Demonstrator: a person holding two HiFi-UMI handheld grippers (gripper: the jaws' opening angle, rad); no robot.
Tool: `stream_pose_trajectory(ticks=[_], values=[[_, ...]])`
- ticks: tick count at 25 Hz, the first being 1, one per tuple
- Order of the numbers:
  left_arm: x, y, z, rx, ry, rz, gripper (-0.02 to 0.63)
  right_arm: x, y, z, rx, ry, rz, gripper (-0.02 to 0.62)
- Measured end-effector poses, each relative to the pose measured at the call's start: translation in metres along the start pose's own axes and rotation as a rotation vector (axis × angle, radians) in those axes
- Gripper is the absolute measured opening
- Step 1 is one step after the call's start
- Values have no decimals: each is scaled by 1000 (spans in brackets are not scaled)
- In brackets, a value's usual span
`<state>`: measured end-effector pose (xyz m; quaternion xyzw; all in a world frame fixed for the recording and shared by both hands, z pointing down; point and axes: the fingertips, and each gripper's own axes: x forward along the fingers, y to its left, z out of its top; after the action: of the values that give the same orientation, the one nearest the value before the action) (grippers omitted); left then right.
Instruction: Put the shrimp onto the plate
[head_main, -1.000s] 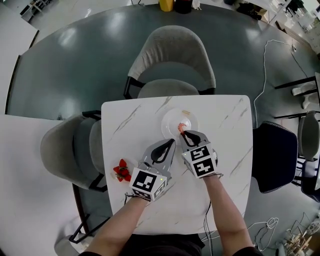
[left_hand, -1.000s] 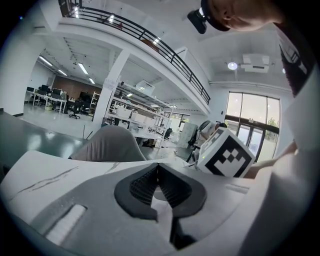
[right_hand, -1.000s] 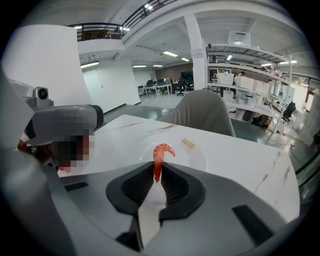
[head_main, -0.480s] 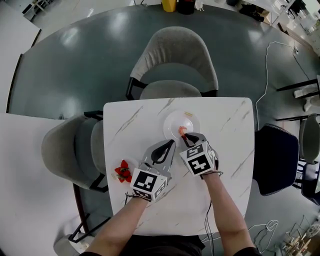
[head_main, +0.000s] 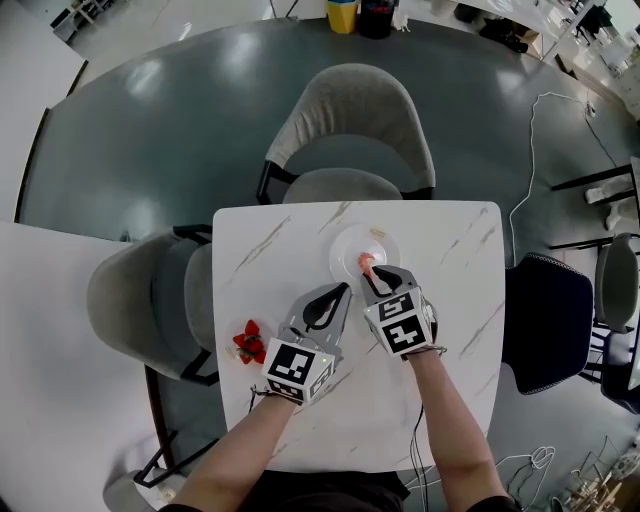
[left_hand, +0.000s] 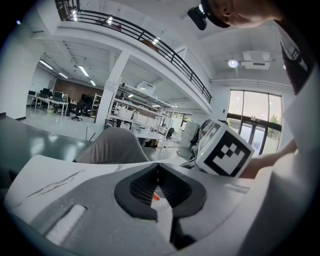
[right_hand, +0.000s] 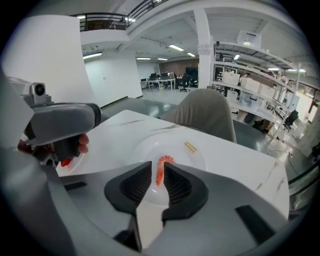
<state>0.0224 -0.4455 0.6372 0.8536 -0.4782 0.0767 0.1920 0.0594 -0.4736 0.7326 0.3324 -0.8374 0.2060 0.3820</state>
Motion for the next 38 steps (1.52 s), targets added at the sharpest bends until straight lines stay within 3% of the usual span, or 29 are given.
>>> stream_pose_trajectory(ticks=[3,8,14,28,38], values=[[-5,-6,4,6,5,-6,8,-21,4,11,30,-69,-11,72],[-18,-28,17,4,15,-52,9,-71,16,33,83,-243,-6,3],[-57,-63,43,9,30,-96,8,-138,47,56,127,-397,-18,3],[-177,-122,124,57,-87,-154,8,-290,136,94,169,-645,-126,2],[-260,-154,141,98,-123,-226,8,-350,211,94,161,-712,-166,2]])
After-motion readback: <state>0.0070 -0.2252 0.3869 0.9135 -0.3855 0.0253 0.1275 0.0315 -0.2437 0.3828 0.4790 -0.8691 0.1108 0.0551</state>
